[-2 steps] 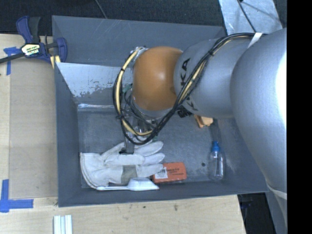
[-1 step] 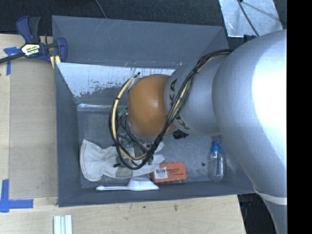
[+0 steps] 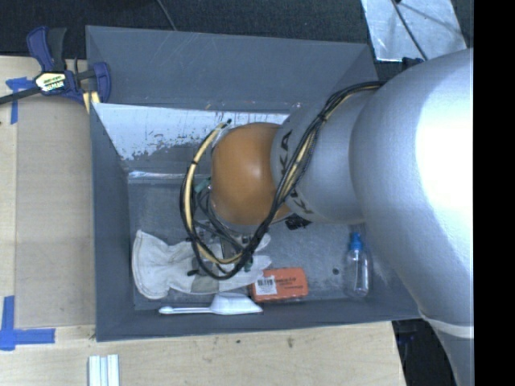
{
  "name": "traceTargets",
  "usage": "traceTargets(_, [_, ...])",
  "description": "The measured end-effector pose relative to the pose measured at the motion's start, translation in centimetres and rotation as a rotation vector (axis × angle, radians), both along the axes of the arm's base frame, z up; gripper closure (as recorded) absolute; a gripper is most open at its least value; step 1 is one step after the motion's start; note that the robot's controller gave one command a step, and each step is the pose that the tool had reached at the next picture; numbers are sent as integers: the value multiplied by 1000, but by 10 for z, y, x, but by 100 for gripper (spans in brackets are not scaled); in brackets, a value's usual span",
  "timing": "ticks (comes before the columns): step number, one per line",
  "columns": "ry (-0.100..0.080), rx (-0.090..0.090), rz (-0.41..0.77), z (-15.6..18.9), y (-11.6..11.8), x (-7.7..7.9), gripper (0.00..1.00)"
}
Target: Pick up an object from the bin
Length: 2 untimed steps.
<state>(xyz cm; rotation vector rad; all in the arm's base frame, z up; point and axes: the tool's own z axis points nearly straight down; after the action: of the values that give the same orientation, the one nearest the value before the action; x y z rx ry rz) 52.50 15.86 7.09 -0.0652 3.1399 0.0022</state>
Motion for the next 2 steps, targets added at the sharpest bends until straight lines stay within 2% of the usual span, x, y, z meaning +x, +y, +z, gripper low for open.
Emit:
traceTargets(1, [5, -3, 8, 54, 15, 2, 100])
traceTargets(2, [3, -2, 24, 122, 27, 2, 100])
